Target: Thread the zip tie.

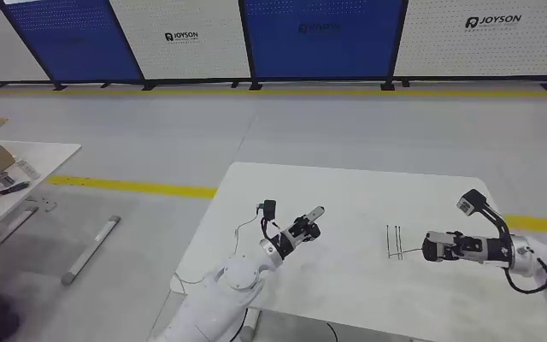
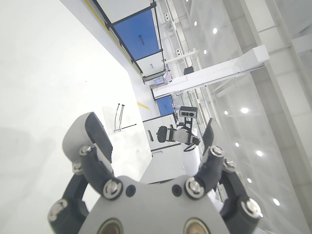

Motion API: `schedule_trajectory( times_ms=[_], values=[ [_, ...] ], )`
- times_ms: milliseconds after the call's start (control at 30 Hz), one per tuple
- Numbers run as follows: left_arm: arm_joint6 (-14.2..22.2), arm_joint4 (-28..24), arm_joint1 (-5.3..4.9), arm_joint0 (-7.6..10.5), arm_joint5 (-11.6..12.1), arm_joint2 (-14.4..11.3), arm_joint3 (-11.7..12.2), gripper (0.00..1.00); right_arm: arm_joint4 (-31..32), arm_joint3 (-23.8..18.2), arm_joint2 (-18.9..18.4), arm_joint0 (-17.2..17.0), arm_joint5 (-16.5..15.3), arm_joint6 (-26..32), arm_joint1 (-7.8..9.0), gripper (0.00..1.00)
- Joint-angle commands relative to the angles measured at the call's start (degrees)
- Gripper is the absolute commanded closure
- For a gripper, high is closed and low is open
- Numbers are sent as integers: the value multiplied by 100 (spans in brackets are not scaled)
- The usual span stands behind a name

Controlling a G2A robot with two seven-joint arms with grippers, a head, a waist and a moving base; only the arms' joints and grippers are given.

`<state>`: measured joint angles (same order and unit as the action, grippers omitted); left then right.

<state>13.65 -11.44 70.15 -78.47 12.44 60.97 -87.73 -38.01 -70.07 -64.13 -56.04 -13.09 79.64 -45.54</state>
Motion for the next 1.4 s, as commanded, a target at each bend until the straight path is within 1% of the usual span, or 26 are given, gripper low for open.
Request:
schedule_trajectory(
  times_ms=[0,67,133,233,267,333,733,767,800,833,900,933,1000,1067,1167,1233,1267,1300,1367],
  values=[
    [0,0,0,0,0,0,0,0,-648,170,150,100,171,0,47,0],
    [0,0,0,0,0,0,0,0,-1032,451,362,217,258,0,91,0],
    [0,0,0,0,0,0,0,0,-1212,681,617,376,307,0,124,0],
    [0,0,0,0,0,0,0,0,-1276,1113,914,633,410,0,130,0],
    [0,0,0,0,0,0,0,0,-1220,1314,1058,766,501,0,114,0],
    [0,0,0,0,0,0,0,0,-1265,1393,1255,905,551,0,73,0],
    [0,0,0,0,0,0,0,0,-1265,1393,1255,905,551,0,73,0],
    [0,0,0,0,0,0,0,0,-1081,1536,1196,941,472,-404,93,0],
    [0,0,0,0,0,0,0,0,-875,1573,1169,956,409,-767,106,0],
    [0,0,0,0,0,0,0,0,-388,1289,1187,857,488,-1519,127,0],
    [0,0,0,0,0,0,0,0,36,979,1096,734,866,-2092,196,0],
    [0,0,0,0,0,0,0,0,276,818,1028,643,1143,-2369,245,0],
    [0,0,0,0,0,0,0,0,559,550,919,522,1484,-2686,308,0],
    [0,0,0,0,0,0,0,0,774,351,816,377,1792,-2737,372,0],
    [0,0,0,0,0,0,0,0,1094,174,755,284,2164,-2855,413,0],
    [0,0,0,0,0,0,0,0,1242,116,812,293,2306,-2732,402,0],
    [0,0,0,0,0,0,0,0,1312,131,878,347,2386,-2519,386,0],
    [0,0,0,0,0,0,0,0,1360,171,925,405,2418,-2378,371,0],
    [0,0,0,0,0,0,0,0,1360,171,925,405,2418,-2378,371,0]
  ],
)
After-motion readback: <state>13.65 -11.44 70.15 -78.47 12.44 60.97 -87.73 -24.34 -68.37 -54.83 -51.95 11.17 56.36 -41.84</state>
